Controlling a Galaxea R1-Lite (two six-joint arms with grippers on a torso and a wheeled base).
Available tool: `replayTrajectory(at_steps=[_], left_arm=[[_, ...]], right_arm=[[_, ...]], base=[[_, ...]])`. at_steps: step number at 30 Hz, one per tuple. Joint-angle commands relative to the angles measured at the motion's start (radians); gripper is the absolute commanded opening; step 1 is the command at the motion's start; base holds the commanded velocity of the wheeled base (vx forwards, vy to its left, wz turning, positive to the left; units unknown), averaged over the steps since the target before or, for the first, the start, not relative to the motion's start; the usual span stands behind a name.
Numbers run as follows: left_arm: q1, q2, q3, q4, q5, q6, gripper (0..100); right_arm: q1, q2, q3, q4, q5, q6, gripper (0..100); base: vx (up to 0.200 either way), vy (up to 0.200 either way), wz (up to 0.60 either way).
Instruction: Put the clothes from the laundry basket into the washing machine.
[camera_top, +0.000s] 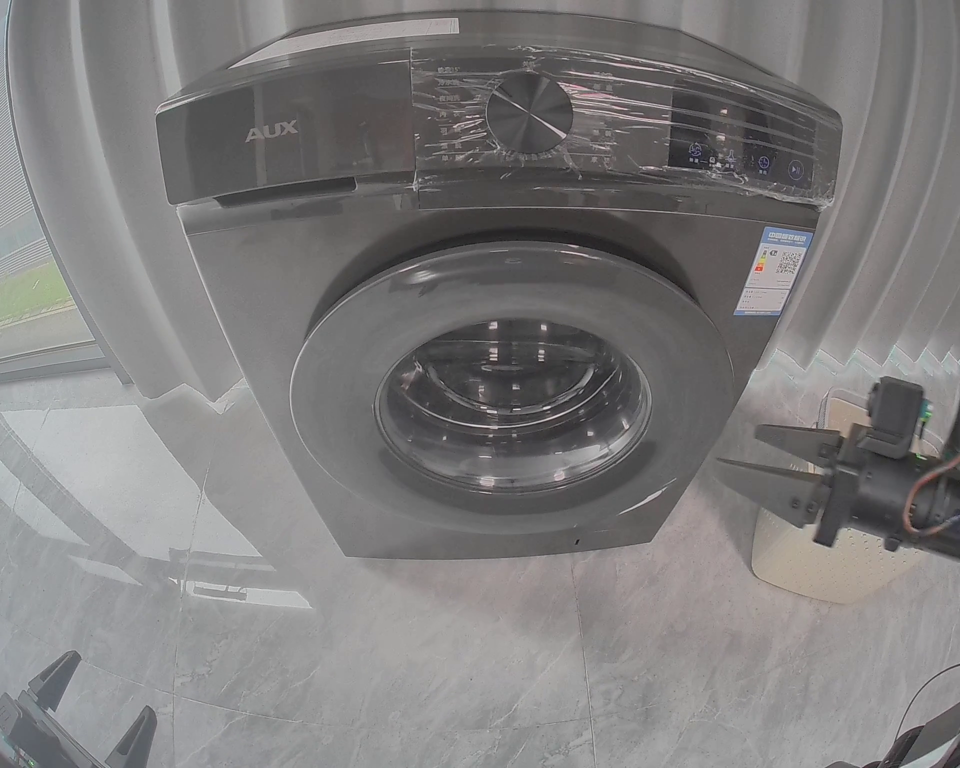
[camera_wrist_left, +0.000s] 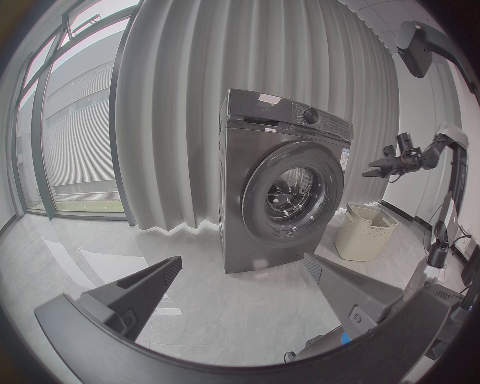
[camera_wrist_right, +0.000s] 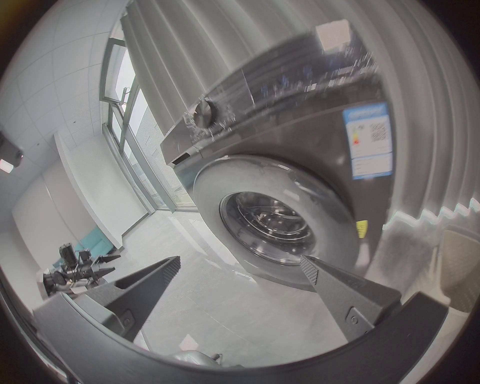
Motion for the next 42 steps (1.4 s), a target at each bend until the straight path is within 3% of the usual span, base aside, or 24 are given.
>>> replayTrajectory(at_steps=[1,12,16,23,32,37,42], left_arm=[[0.0,0.003,0.018,0.0,-0.001,0.001,100],[0.0,0.003,0.018,0.0,-0.001,-0.002,100],[0.0,0.003,0.018,0.0,-0.001,0.0,100],[0.0,0.003,0.018,0.0,-0.001,0.001,100],[0.0,0.003,0.018,0.0,-0.001,0.001,100],[0.0,0.003,0.018,0.0,-0.001,0.001,100],[0.0,0.003,0.018,0.0,-0.001,0.001,100]], right_arm=[[0.104,0.328,-0.135,-0.113,-0.006,0.086,100],[0.097,0.345,-0.129,-0.17,-0.012,0.093,100],[0.095,0.34,-0.129,-0.187,-0.069,0.092,100],[0.094,0.317,-0.109,-0.234,-0.128,0.09,100],[0.063,0.277,-0.122,-0.245,-0.145,0.087,100],[0.052,0.256,-0.122,-0.245,-0.19,0.084,100],[0.054,0.256,-0.125,-0.245,-0.207,0.083,100]], base=[[0.0,0.0,0.0],[0.127,0.0,0.0],[0.0,0.0,0.0],[0.0,0.0,0.0],[0.0,0.0,0.0],[0.0,0.0,0.0],[0.0,0.0,0.0]])
